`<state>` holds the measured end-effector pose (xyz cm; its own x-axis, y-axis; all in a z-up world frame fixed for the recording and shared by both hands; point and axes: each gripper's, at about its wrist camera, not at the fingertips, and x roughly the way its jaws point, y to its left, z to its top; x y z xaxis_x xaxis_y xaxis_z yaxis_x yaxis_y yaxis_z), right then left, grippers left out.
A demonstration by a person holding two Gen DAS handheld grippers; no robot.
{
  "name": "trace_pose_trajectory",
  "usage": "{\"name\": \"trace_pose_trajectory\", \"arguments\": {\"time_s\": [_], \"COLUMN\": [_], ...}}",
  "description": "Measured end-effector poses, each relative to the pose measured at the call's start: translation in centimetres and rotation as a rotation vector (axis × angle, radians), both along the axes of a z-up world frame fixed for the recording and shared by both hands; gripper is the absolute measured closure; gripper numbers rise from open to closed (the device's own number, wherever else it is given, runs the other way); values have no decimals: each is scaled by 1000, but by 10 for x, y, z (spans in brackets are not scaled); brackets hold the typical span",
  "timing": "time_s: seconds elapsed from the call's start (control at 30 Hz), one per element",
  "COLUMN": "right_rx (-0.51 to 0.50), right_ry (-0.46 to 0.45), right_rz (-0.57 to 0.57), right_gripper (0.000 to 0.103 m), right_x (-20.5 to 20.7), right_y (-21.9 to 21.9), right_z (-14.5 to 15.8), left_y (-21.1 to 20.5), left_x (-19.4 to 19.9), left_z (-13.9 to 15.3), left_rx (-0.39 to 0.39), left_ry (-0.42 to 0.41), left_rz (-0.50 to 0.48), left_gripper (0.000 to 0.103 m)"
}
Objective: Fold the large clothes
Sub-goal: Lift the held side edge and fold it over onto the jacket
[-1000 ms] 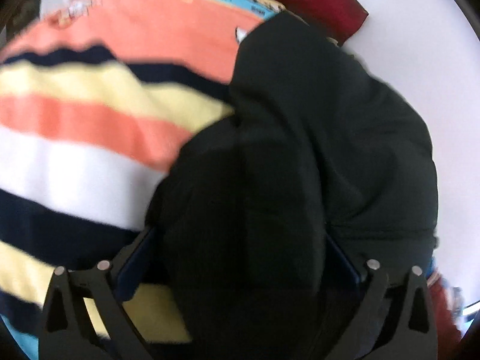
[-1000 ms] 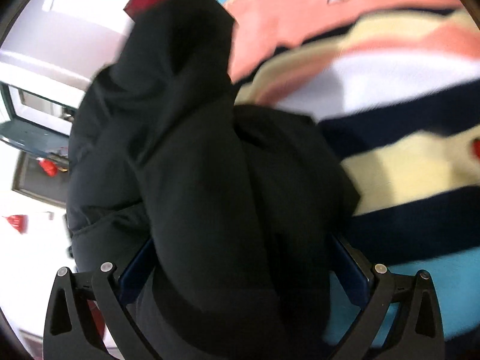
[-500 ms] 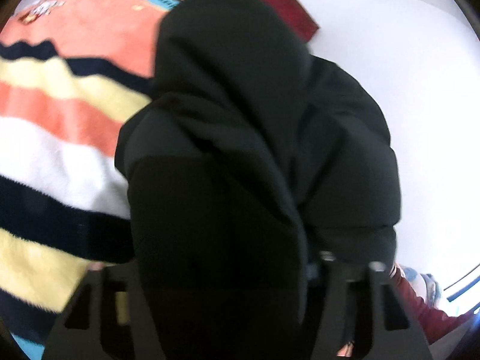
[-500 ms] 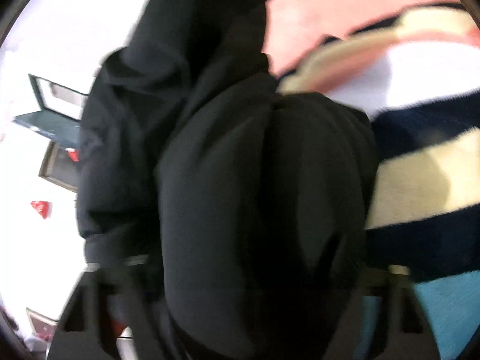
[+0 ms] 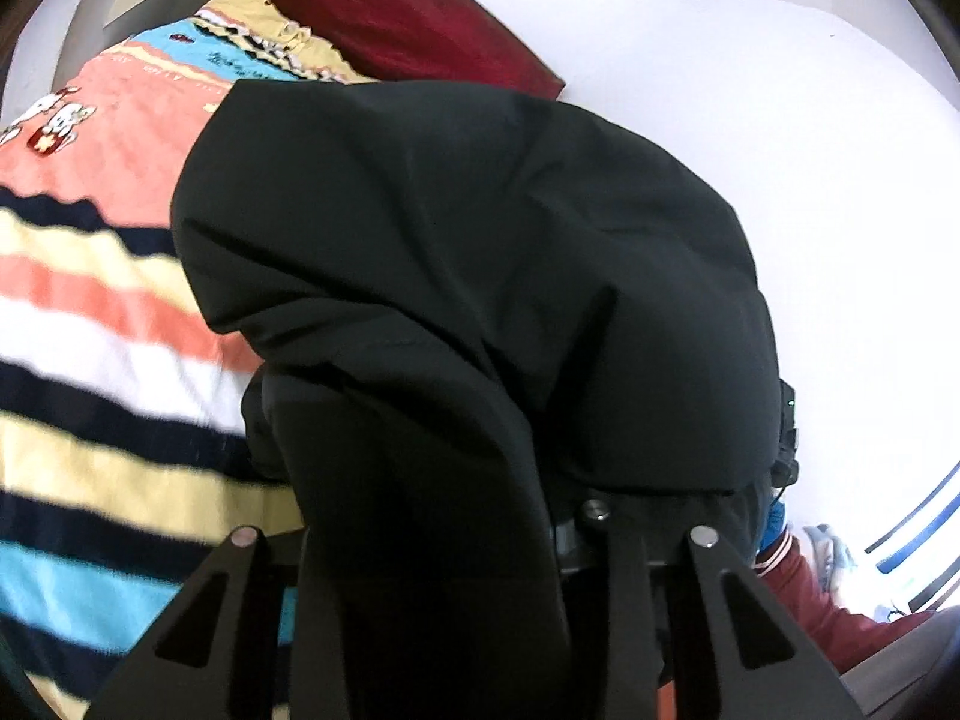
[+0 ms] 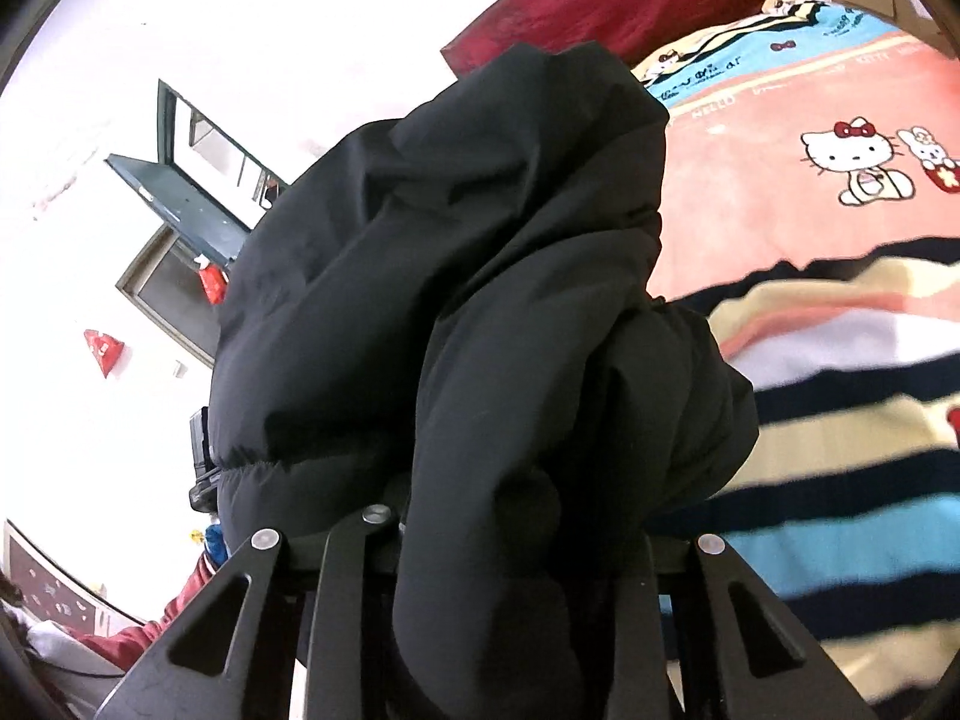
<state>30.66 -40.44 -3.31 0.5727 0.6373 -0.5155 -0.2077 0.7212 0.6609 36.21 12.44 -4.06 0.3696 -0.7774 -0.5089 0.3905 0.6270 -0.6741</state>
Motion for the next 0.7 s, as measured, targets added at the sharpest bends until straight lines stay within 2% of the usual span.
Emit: {"name": "trace_pose_trajectory", "arguments": {"time_s": [0.13, 0.17, 0.2, 0.23, 0.27, 0.33, 0.37, 0.43, 0.53, 0.63, 0.7], "right_rx": [7, 1, -2, 7, 20, 31, 23, -36, -128, -183, -217], "right_ry": [116, 151, 178, 199, 215, 227, 228, 223, 196, 175, 160], "right_rz": [-46, -73, -100, -131, -168, -228, -251, -292, -338, -362, -369], "right_gripper": [75, 74, 71, 64, 60, 42, 38, 22, 22, 22, 22], "right_x": [-11, -13, -11, -16, -17, -24, -27, -31, -49, -63, -83], "right_y": [-10, -14, -20, -25, -34, -48, -53, -59, -64, -63, -57], "right_z": [-47, -60, -75, -86, -94, -101, -101, -98, -78, -61, -48], "left_y": [1, 7, 12, 20, 27, 49, 60, 77, 90, 82, 75], "left_x": [-5, -3, -2, -1, -1, -6, -7, -26, -35, -47, -57], "left_z": [-32, -45, -53, -60, -63, -61, -58, -44, -28, -6, 5], "left_rx": [98, 153, 172, 178, 178, 163, 150, 143, 201, 288, 317], "left_ry": [67, 96, 117, 138, 146, 159, 159, 153, 133, 107, 90], "left_rz": [38, 65, 87, 109, 126, 199, 234, 287, 331, 361, 375], "left_gripper": [73, 70, 68, 64, 56, 46, 43, 43, 43, 43, 43]}}
